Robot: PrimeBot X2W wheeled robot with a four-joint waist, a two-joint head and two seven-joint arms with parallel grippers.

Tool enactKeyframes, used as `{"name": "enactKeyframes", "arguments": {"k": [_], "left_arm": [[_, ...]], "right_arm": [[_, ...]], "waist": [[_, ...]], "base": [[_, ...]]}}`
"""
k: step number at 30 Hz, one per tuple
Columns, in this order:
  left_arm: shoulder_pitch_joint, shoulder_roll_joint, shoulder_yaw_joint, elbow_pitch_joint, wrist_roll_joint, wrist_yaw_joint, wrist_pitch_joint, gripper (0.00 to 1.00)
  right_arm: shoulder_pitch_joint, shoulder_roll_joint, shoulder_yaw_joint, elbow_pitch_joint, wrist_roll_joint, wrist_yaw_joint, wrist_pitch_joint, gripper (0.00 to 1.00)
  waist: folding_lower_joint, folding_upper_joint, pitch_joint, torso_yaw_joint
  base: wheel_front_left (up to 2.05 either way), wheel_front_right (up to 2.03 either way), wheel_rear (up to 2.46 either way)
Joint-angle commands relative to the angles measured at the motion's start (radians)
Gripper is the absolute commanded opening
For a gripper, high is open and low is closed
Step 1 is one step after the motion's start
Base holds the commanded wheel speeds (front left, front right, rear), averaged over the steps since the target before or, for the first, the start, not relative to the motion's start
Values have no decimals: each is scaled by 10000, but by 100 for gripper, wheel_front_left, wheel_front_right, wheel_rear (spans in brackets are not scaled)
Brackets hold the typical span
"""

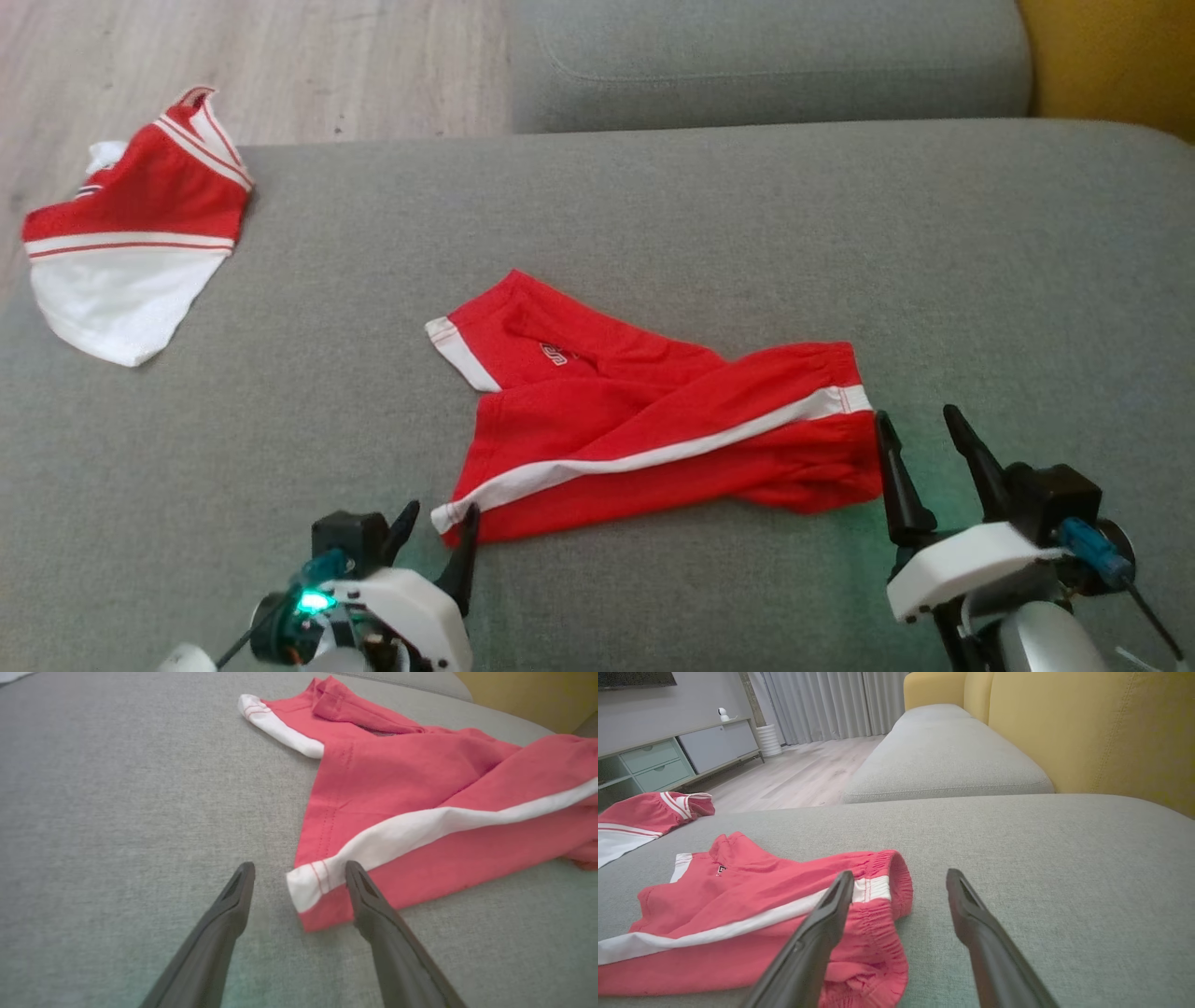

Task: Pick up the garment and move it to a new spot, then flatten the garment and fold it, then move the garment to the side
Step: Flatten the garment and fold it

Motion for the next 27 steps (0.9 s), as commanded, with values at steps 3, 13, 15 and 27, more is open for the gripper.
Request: {"name": "enactKeyframes", "arguments": {"k": [3, 13, 15, 27], "left_arm": [[-675, 11, 362, 116, -78, -180, -171, 84], [-761, -53, 224, 465, -53, -345, -591, 0], [-744, -71, 211, 380, -26, -337, -781, 0], [-581, -195, 76, -43, 34, -205, -1234, 0]], "right_arm": [[-561, -52, 160, -455, -102, -7, 12, 100], [-736, -52, -34, -521, -120, -7, 170, 100], [-910, -52, -18, -418, -111, -7, 421, 100], [-2106, -52, 307, 666, -174, -7, 3557, 100]], "waist": [[-1, 0, 105, -111], [-1, 0, 129, -38], [-1, 0, 122, 29], [-1, 0, 76, 454]], "base": [[0, 0, 0], [0, 0, 0], [0, 0, 0], [0, 0, 0]]}}
